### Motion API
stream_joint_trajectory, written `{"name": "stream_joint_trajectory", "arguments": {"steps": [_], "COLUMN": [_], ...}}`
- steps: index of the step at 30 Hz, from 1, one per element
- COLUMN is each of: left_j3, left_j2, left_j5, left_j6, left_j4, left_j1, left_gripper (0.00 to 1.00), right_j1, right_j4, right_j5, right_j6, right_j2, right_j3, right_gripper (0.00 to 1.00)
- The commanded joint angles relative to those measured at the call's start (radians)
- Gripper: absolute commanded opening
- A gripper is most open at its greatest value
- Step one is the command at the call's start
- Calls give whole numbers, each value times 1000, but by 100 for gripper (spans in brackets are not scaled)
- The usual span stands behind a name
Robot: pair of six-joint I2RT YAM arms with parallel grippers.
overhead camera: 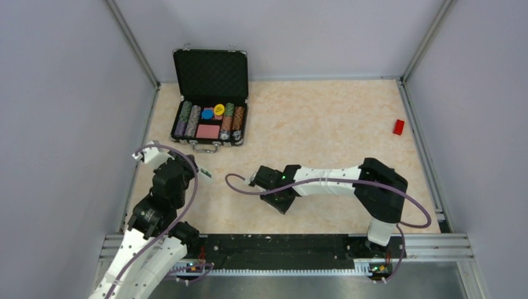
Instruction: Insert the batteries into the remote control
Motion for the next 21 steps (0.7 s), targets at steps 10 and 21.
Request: {"name": "stream_joint_trajectory", "arguments": {"steps": [10,21], "left_j3": [-248,-246], "left_j2": [93,333], "left_j5": [585,887], "left_j6": [164,172], "left_j4": [723,1035], "left_j1": [2,1], "left_gripper": [0,0], "right_j1": [-47,-48], "right_j4": [-3,34], "right_j5": [15,87], "right_j6": [134,255], "right_j2": [-287,-396], "right_j3": [0,37], "right_gripper": [23,23]}}
